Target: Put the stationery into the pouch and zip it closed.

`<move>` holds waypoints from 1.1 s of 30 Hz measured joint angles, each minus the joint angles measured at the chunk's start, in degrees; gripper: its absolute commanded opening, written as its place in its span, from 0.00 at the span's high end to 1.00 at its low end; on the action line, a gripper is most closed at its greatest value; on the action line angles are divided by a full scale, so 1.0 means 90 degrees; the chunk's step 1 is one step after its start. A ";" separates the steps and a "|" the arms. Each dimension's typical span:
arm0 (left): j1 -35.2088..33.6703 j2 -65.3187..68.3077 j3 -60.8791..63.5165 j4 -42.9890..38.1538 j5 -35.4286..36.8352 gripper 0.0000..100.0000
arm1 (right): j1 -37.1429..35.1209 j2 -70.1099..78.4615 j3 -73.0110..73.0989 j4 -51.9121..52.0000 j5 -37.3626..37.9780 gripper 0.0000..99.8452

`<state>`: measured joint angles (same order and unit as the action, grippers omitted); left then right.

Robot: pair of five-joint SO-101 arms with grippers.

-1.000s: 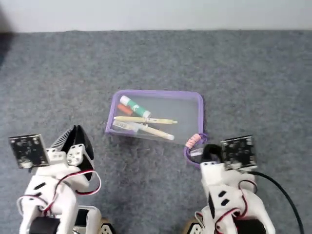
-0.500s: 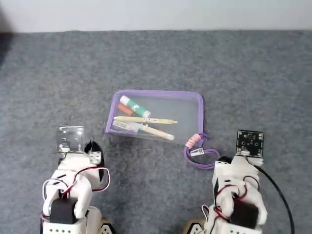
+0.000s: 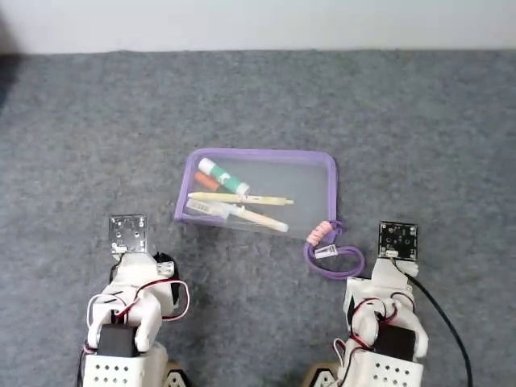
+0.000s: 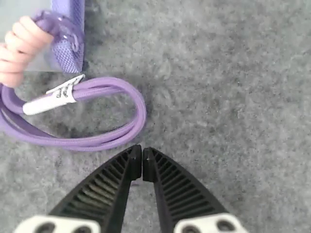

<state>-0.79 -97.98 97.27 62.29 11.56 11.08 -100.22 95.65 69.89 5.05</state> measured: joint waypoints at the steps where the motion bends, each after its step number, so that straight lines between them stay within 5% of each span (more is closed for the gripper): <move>1: 0.0000 0.0000 0.0000 0.0000 0.0020 0.98 | 0.0000 0.0000 0.0000 0.0029 0.0000 0.99; 33: 0.0020 0.0000 0.0000 0.0020 0.0039 0.98 | 0.0000 -0.0117 0.0010 0.0303 0.0000 0.99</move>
<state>-0.62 -97.98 97.27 62.46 11.91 11.08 -101.27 95.74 72.62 5.05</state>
